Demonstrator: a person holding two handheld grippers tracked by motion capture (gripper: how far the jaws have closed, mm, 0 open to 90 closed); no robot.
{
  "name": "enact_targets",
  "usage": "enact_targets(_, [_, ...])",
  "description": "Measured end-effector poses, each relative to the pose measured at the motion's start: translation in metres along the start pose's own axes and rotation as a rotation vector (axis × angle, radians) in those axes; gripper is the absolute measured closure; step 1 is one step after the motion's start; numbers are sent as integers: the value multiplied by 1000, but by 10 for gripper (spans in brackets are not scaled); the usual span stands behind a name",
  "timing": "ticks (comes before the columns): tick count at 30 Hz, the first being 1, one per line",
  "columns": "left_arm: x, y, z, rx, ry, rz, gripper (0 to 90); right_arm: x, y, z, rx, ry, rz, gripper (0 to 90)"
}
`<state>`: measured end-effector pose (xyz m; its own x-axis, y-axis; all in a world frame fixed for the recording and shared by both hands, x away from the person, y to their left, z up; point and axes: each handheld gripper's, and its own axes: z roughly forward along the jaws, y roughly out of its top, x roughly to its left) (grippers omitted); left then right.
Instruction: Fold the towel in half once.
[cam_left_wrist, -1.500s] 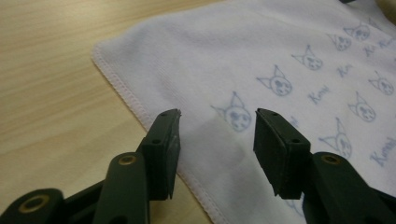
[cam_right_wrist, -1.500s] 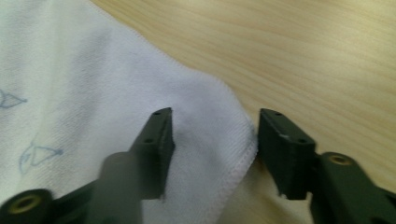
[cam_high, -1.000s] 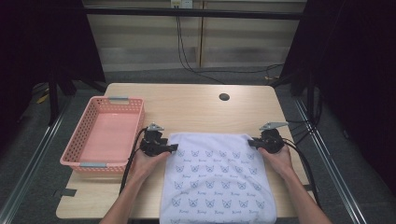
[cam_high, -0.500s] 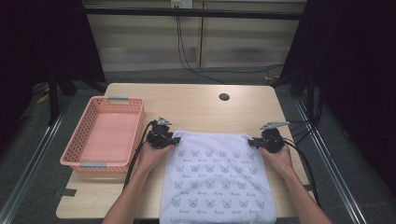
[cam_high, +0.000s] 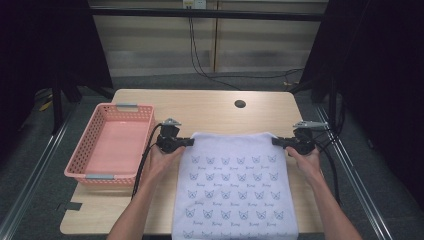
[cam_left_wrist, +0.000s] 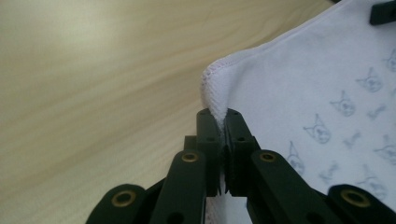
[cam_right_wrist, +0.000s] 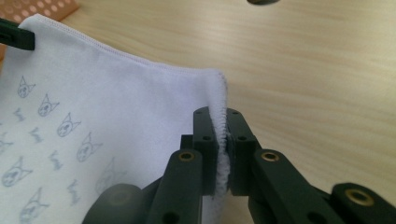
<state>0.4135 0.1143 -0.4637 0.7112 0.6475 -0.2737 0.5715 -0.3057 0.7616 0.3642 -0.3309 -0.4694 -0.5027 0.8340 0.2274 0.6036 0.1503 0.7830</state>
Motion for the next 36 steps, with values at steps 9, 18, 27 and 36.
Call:
enact_targets(9, [-7,43,-32,-99,-3,48,870,1,28,-30,-95,-1,-14,850])
enact_targets(18, [-14,72,-54,-180,-6,80,870,-1,67,-49,-159,-14,-28,851])
enact_targets(27, [-2,97,-66,-221,32,60,870,5,108,-53,-206,-22,-49,852])
enact_targets(36, [-1,124,-81,-266,45,81,869,10,148,-64,-240,-46,-74,852])
